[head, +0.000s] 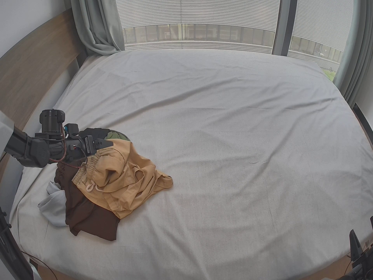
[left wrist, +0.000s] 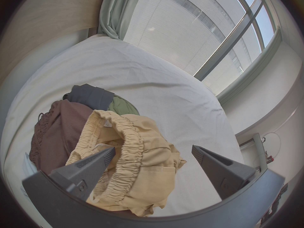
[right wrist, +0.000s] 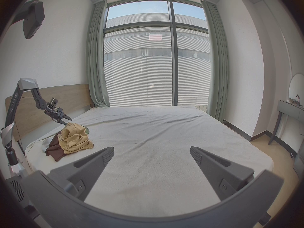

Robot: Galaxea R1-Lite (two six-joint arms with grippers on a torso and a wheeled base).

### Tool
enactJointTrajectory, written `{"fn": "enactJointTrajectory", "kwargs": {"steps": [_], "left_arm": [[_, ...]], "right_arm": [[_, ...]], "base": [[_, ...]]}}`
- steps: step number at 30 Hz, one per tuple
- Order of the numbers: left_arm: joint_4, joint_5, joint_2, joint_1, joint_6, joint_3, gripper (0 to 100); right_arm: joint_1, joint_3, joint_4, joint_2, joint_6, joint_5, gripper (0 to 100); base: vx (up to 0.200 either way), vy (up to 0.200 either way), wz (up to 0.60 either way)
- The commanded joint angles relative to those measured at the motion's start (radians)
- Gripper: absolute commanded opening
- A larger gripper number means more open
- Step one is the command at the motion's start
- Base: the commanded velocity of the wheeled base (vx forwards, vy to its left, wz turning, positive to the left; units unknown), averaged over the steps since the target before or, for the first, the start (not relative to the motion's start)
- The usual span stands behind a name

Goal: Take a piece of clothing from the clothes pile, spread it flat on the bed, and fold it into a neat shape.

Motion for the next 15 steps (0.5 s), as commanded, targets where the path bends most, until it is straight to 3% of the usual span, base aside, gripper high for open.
{"fn": "enactJointTrajectory", "kwargs": {"steps": [1,15], "left_arm": [[-0.001,-0.031,0.013,-0.006,-0.003,-0.008,100],[-0.016,-0.042,0.058,-0.011,0.000,-0.018,100]], "right_arm": [[0.000,0.018,-0.001,-0.013,0.000,0.000,100],[0.000,0.018,-0.001,-0.013,0.000,0.000,100]], "base": [[0.000,0.000,0.00],[0.000,0.000,0.00]]}}
